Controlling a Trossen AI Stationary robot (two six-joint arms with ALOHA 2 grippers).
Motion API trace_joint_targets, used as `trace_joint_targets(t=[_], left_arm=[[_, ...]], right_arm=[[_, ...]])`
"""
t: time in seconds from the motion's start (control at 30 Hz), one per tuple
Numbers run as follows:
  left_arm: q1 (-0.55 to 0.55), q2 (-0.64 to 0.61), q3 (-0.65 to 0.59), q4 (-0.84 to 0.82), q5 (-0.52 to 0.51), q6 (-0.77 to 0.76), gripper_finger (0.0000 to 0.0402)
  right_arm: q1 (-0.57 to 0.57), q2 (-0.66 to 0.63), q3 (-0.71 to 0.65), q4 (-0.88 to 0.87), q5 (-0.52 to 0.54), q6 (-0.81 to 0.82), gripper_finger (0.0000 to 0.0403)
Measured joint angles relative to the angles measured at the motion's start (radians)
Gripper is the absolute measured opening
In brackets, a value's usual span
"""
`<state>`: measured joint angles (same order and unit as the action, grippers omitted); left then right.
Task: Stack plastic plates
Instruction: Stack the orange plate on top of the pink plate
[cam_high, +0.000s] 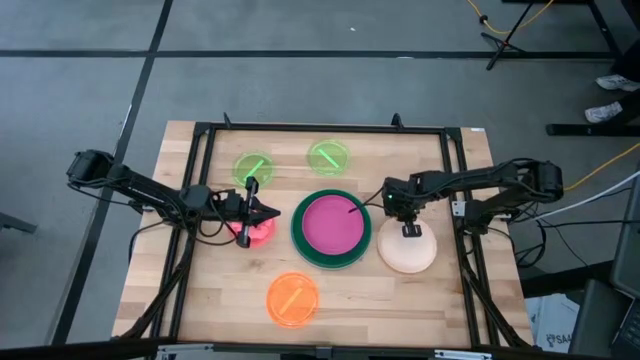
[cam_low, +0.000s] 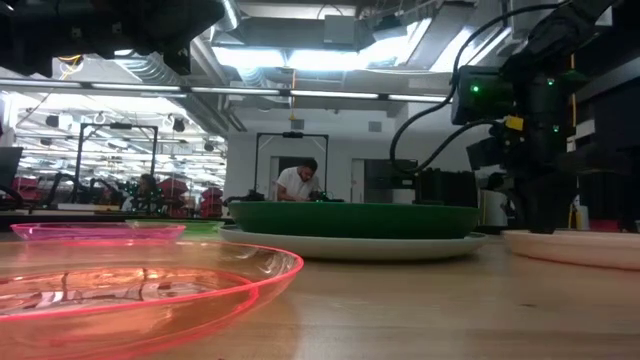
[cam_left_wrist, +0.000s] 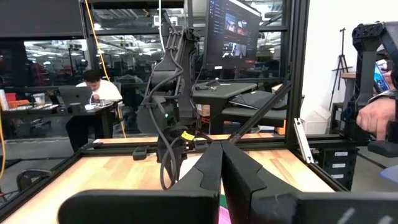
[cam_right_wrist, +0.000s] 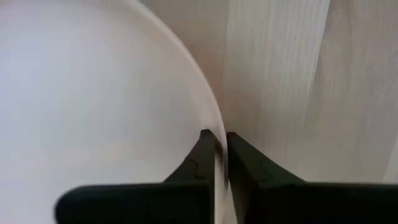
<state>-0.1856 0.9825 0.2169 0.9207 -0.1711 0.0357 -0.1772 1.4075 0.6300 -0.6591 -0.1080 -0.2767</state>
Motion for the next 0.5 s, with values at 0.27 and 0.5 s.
trace_joint_targets(t=[0.27, 0.5], left_arm=[[0.0, 0.0, 0.0, 0.0, 0.0, 0.001, 0.0004], [0.0, 0.0, 0.0, 0.0, 0.0, 0.001, 0.0004]], right_arm=[[0.0, -0.009, 0.002, -0.009, -0.015, 0.007, 0.0012], [0.0, -0.039, 0.051, -0.073, -0.017, 0.009, 0.0002]])
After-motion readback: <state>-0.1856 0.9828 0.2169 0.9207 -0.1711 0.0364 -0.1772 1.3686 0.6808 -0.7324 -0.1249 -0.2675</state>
